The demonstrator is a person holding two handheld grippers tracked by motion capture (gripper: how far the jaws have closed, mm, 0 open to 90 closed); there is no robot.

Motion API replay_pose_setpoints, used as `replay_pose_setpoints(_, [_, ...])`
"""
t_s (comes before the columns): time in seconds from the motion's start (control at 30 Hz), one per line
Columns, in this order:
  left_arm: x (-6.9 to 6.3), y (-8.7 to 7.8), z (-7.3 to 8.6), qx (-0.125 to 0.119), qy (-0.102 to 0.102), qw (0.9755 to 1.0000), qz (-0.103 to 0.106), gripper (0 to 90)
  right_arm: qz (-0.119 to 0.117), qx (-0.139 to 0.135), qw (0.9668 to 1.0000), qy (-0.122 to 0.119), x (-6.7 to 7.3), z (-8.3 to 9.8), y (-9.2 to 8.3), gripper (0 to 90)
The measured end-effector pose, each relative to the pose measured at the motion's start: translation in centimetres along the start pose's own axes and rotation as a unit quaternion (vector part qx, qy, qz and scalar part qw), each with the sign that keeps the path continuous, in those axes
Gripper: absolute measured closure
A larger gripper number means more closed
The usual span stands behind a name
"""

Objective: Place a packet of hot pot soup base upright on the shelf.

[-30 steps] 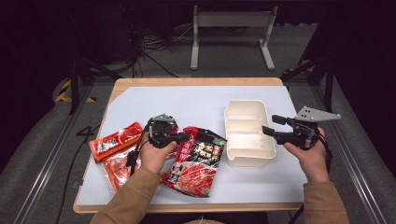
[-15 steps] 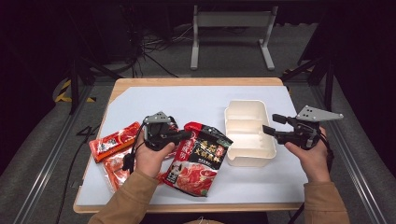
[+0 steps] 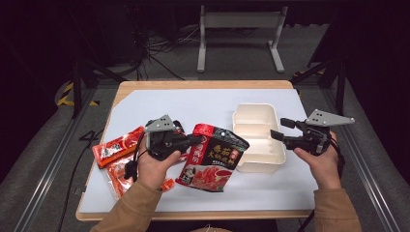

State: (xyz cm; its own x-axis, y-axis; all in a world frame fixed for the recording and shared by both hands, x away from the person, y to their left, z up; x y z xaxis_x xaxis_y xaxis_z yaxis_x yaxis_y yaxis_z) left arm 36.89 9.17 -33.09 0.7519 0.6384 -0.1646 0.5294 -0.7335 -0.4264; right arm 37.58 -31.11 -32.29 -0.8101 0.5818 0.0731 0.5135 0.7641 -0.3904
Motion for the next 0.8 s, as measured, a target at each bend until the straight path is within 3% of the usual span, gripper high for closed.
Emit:
replay_pose_setpoints(0.1, [-0.3, -0.4, -0.2, -0.012, 0.011, 0.9999, -0.004, 85.9, -0.003, -0.003, 1.0000, -0.005, 0.3, -0.2, -0.1, 39.0])
replay_pose_setpoints(0.37, [-0.6, -1.1, -0.5, -0.032, 0.012, 0.9993, -0.016, 86.1, -0.019, -0.010, 0.9998, 0.003, 1.0, -0.9, -0.1, 39.2])
replay_pose_setpoints(0.7, [-0.8, -1.7, -0.5, -0.058, 0.012, 0.9978, -0.030, 86.1, -0.053, -0.029, 0.9981, -0.011, 3.6, -2.8, 0.3, 37.8])
replay_pose_setpoints(0.8, [-0.9, -1.8, -0.6, -0.062, 0.016, 0.9975, -0.031, 86.1, -0.074, -0.035, 0.9966, -0.015, 4.6, -3.3, 0.6, 37.9])
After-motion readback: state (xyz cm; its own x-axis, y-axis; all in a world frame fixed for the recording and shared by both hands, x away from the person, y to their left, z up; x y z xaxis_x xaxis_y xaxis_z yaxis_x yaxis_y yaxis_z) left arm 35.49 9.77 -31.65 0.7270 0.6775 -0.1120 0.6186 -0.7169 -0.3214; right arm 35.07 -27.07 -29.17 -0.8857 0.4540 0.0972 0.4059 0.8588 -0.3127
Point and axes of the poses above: each handheld gripper's, and its own axes: y roughly forward along the jaws, z roughly out of its underside, x roughly to its left, the point moved 1 cm from there along y, roughly forward along the jaws, and after that the axes turned 11 degrees about -z, right-handed, at the moved point
